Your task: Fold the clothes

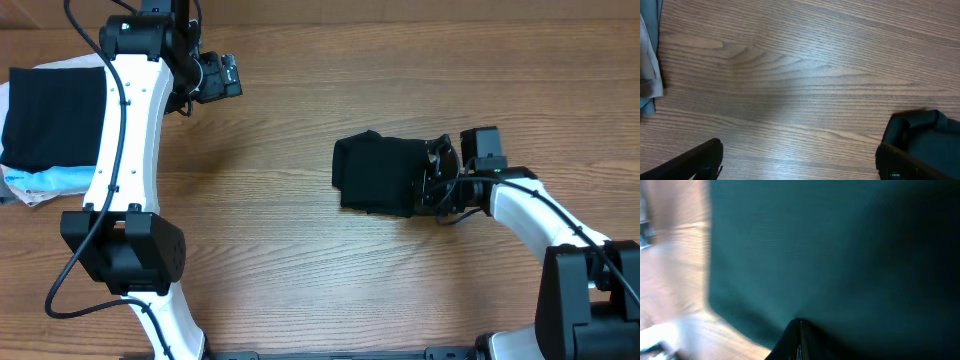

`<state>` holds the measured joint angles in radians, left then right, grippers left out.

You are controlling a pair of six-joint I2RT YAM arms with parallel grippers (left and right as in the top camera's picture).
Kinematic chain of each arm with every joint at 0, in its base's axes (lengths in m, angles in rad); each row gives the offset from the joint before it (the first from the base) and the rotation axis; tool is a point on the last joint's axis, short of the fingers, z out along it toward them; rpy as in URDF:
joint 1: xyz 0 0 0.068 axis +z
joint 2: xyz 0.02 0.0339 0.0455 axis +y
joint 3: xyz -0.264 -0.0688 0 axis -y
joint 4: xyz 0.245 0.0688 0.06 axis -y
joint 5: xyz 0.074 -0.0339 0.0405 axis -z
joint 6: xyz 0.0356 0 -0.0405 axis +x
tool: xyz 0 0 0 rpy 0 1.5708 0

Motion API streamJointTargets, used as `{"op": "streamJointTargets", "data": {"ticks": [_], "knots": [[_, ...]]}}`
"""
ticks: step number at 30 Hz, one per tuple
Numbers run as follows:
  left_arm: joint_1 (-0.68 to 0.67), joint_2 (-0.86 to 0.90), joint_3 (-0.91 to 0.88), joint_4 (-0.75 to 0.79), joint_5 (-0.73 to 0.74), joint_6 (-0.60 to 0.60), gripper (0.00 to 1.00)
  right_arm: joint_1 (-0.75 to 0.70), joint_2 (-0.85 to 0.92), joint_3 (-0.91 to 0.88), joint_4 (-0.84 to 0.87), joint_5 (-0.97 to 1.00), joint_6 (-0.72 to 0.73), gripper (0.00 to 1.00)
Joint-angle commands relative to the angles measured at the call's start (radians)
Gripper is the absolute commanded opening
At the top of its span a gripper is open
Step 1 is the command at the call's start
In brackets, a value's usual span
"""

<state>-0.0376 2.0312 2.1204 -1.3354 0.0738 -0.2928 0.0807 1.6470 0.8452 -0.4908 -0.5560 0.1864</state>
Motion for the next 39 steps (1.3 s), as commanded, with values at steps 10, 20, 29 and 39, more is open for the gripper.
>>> {"op": "streamJointTargets", "data": {"ticks": [10, 20, 29, 39], "knots": [[-0.003, 0.003, 0.002, 0.001, -0.006, 0.001, 1.00, 0.009, 0.000, -0.103, 0.093, 0.163, 0.116, 0.04], [-0.003, 0.003, 0.002, 0.001, -0.006, 0.000, 1.00, -0.072, -0.134, 0.076, -0.156, 0.098, 0.077, 0.04], [-0.003, 0.003, 0.002, 0.001, -0.006, 0.001, 1.00, -0.148, -0.096, 0.027, -0.160, 0.226, 0.077, 0.04], [-0.003, 0.003, 0.002, 0.001, -0.006, 0.001, 1.00, -0.139, 0.017, -0.047, -0.079, 0.251, 0.124, 0.04]]}}
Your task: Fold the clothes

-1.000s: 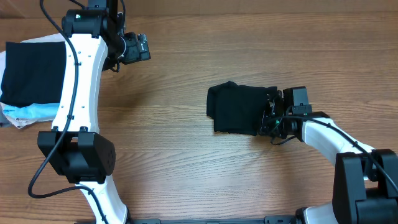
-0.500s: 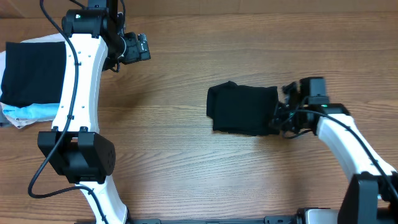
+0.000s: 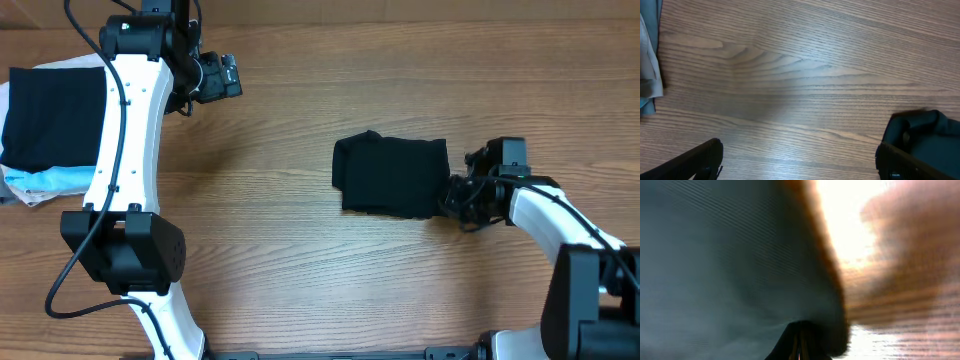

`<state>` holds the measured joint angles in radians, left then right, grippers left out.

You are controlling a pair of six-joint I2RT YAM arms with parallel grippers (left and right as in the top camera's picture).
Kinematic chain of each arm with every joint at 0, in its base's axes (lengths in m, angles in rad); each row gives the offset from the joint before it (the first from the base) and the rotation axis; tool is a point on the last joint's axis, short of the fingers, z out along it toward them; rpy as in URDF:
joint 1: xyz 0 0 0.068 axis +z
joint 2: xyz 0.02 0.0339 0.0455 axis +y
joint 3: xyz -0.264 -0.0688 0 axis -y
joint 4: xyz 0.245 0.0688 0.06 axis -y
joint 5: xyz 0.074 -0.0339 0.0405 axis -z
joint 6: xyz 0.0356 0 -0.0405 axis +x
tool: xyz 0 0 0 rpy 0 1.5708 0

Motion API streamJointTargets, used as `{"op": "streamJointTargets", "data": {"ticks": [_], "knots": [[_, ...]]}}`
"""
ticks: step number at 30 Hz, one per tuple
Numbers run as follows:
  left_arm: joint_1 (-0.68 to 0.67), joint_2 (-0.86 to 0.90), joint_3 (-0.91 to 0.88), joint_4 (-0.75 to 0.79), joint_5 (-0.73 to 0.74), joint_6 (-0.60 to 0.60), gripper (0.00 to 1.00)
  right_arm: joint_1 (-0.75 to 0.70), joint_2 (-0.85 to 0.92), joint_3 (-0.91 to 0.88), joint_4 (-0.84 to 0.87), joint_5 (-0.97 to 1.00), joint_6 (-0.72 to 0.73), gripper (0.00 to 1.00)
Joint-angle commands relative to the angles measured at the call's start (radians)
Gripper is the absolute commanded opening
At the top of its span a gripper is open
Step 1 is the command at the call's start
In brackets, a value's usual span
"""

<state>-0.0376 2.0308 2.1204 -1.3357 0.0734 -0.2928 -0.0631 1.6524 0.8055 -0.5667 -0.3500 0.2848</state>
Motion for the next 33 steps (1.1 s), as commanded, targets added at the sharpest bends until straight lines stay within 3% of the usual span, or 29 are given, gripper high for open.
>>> {"op": "streamJointTargets", "data": {"ticks": [1, 6, 14, 20, 28, 33], "knots": [[-0.003, 0.003, 0.002, 0.001, -0.006, 0.001, 1.00, 0.003, 0.011, -0.007, -0.009, 0.077, 0.048, 0.04], [-0.003, 0.003, 0.002, 0.002, -0.006, 0.000, 1.00, 0.000, 0.000, 0.050, -0.028, 0.044, 0.034, 0.04], [-0.003, 0.003, 0.002, 0.001, -0.006, 0.001, 1.00, 0.001, -0.051, 0.304, -0.158, 0.008, 0.022, 0.04], [-0.003, 0.003, 0.002, 0.001, -0.006, 0.001, 1.00, 0.004, -0.014, 0.310, -0.003, 0.008, 0.023, 0.05], [-0.003, 0.003, 0.002, 0.001, -0.006, 0.001, 1.00, 0.056, 0.164, 0.307, 0.105, -0.003, 0.022, 0.05], [-0.002, 0.003, 0.002, 0.001, -0.006, 0.001, 1.00, 0.068, 0.192, 0.311, 0.209, 0.001, -0.039, 0.08]]}}
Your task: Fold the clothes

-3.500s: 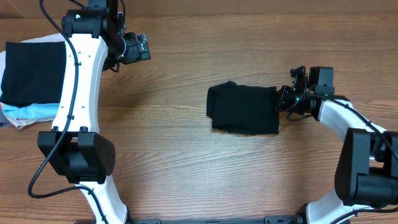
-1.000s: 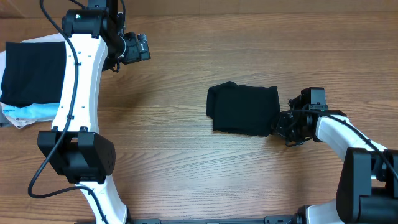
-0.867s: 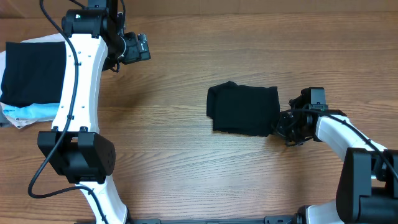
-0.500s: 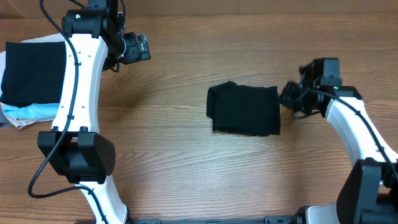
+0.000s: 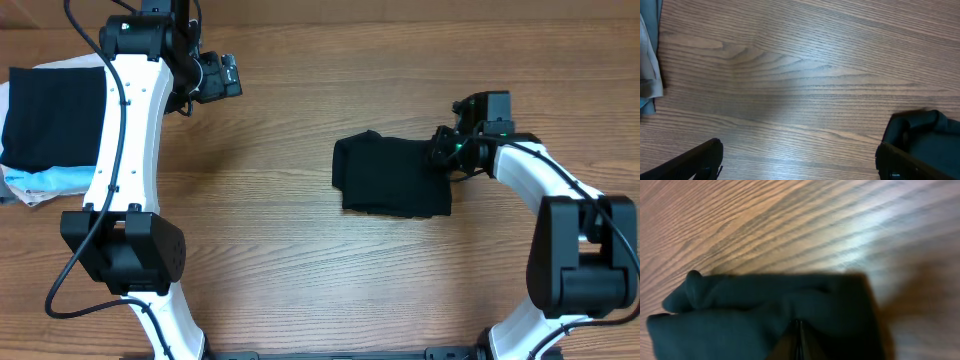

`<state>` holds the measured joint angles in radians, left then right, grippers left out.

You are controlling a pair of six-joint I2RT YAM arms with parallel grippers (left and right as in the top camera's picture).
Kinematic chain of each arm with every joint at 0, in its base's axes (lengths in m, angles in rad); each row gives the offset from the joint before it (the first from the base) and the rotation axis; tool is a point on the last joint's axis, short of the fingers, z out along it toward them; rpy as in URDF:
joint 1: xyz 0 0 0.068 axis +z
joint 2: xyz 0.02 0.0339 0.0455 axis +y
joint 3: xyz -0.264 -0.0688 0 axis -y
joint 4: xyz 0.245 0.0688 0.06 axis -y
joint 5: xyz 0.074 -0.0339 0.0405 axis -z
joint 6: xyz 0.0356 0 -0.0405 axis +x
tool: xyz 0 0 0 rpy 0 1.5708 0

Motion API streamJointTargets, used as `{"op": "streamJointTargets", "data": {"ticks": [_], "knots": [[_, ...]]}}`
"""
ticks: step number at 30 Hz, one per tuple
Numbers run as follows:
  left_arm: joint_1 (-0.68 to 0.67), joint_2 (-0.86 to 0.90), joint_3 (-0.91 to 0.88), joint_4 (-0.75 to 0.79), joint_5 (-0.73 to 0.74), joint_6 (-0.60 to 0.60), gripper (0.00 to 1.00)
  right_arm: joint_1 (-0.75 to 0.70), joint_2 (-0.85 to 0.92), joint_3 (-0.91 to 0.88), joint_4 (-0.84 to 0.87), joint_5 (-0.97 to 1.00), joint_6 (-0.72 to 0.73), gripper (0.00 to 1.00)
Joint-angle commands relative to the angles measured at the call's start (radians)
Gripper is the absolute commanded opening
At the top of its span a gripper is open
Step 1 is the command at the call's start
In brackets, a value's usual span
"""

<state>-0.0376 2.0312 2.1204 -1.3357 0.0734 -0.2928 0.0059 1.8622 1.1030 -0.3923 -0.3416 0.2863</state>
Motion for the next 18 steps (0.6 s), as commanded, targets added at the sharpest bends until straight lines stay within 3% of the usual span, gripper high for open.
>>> {"op": "streamJointTargets", "data": {"ticks": [1, 9, 12, 14, 18], "knots": [[-0.002, 0.003, 0.002, 0.001, -0.006, 0.000, 1.00, -0.009, -0.026, 0.025, 0.044, -0.007, -0.040, 0.10], [-0.002, 0.003, 0.002, 0.001, -0.006, 0.001, 1.00, -0.175, -0.129, 0.180, -0.143, 0.017, -0.040, 0.38], [-0.002, 0.003, 0.002, 0.001, -0.006, 0.000, 1.00, -0.265, -0.161, 0.211, -0.208, 0.062, -0.040, 0.84], [-0.002, 0.003, 0.002, 0.014, -0.006, 0.000, 1.00, -0.321, -0.170, 0.211, -0.238, 0.064, -0.040, 1.00], [-0.002, 0.003, 0.002, 0.027, -0.006, 0.001, 1.00, -0.419, -0.169, 0.211, -0.323, 0.064, -0.040, 1.00]]}}
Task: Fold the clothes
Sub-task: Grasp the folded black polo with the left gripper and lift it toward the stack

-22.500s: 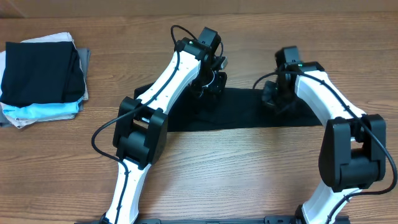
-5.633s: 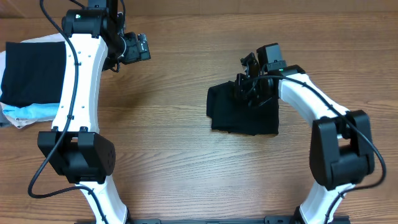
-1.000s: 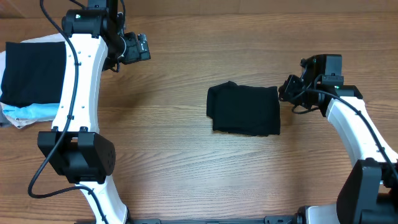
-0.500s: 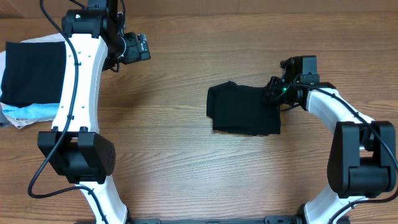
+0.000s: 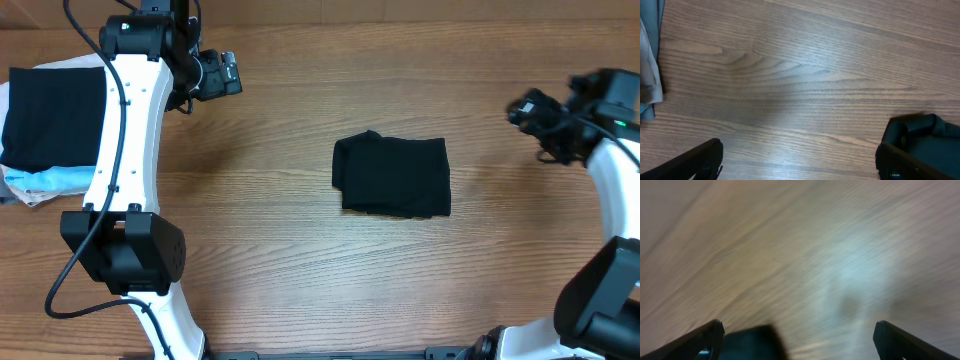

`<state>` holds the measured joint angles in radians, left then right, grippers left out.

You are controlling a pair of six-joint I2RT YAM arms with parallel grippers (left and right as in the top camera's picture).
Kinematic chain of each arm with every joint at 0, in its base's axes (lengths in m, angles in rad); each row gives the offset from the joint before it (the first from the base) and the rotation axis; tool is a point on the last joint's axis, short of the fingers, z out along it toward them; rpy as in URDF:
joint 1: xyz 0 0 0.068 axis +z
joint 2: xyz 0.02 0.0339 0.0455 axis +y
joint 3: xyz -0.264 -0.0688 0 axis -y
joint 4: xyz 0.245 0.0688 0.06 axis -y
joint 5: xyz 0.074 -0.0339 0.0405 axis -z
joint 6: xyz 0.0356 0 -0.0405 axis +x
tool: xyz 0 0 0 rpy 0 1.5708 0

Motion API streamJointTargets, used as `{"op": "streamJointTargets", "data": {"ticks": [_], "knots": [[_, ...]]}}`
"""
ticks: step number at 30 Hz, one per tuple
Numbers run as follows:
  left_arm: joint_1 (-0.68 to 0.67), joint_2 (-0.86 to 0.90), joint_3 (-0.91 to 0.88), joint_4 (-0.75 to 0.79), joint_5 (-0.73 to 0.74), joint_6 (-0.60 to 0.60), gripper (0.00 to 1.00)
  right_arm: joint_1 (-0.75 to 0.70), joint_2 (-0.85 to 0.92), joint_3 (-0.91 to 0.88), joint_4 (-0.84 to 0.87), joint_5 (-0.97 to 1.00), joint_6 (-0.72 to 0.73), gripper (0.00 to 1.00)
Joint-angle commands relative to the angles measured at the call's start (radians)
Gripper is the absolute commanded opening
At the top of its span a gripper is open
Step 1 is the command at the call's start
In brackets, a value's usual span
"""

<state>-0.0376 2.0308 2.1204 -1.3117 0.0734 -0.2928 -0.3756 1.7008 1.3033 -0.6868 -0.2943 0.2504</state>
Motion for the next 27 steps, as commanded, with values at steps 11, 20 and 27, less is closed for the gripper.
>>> {"op": "streamJointTargets", "data": {"ticks": [11, 20, 27], "knots": [[-0.002, 0.003, 0.002, 0.180, 0.065, -0.003, 1.00, -0.124, -0.007, 0.011, -0.056, 0.017, -0.004, 1.00], [-0.043, 0.003, 0.002, 0.138, 0.207, 0.067, 1.00, -0.123, -0.007, 0.011, -0.056, 0.017, -0.004, 1.00], [-0.234, 0.010, -0.058, 0.100, 0.159, 0.143, 1.00, -0.123, -0.007, 0.011, -0.056, 0.017, -0.004, 1.00]]}}
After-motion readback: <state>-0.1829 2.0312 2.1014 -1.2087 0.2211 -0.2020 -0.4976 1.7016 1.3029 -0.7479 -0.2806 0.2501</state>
